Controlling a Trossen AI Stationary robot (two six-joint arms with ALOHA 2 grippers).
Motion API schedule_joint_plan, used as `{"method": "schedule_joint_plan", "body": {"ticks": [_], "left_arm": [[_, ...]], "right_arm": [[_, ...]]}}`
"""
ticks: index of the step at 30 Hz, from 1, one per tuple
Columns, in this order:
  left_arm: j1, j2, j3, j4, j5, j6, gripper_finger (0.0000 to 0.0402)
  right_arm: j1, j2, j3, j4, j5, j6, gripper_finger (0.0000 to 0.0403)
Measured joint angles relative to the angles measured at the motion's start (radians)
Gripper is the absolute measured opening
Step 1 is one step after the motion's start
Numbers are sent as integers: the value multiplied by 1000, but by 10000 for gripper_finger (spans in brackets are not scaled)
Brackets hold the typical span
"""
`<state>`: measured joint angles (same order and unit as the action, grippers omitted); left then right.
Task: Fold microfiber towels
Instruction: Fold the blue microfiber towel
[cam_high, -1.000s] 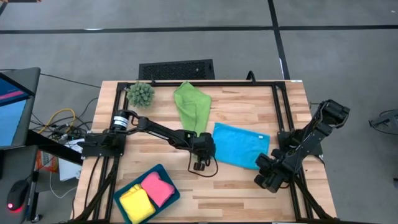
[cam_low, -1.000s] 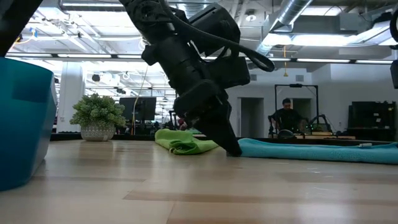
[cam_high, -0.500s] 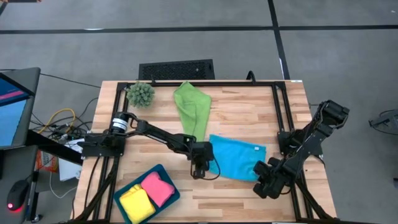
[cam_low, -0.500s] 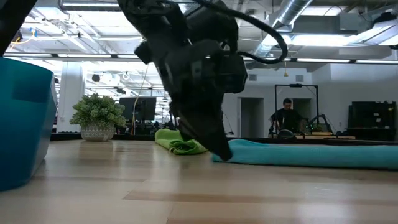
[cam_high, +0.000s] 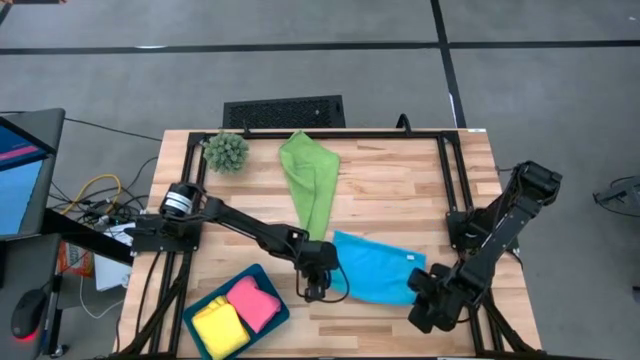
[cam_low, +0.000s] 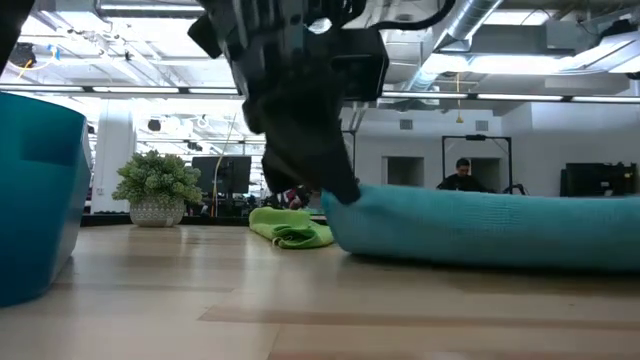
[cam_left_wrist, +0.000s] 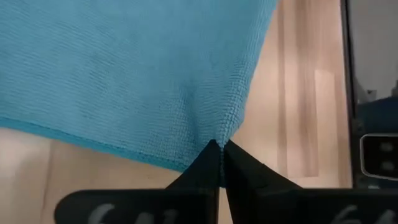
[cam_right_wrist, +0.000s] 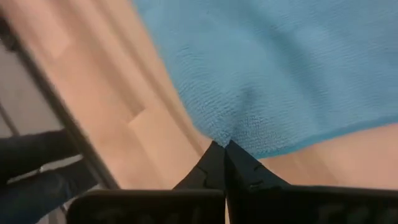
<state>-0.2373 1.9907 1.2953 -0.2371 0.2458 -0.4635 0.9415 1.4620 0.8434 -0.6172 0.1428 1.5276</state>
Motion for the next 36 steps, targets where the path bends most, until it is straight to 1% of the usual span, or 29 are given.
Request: {"method": "schedule_joint_plan", "body": {"ticks": [7, 11, 13, 17, 26, 33, 36], "left_arm": [[46, -46, 1, -6, -75, -9, 2], [86, -48, 2, -8, -102, -7, 2], [105, -48, 2, -5, -111, 6, 2], [134, -42, 2, -3, -159, 27, 2], [191, -42, 3, 0, -199, 76, 2], [196, -42, 3, 3, -206, 124, 6], [190, -42, 3, 3, -256, 142, 21]], "right_arm": [[-62, -1, 54, -199, -15, 43, 14], [-92, -2, 84, -312, -17, 44, 14], [-112, -2, 87, -362, -32, 44, 14], [-152, -2, 86, -429, -67, 39, 15], [-221, -2, 84, -482, -74, 35, 16], [-271, -2, 84, -482, -84, 8, 37], [-285, -2, 84, -482, -86, 9, 45]]}}
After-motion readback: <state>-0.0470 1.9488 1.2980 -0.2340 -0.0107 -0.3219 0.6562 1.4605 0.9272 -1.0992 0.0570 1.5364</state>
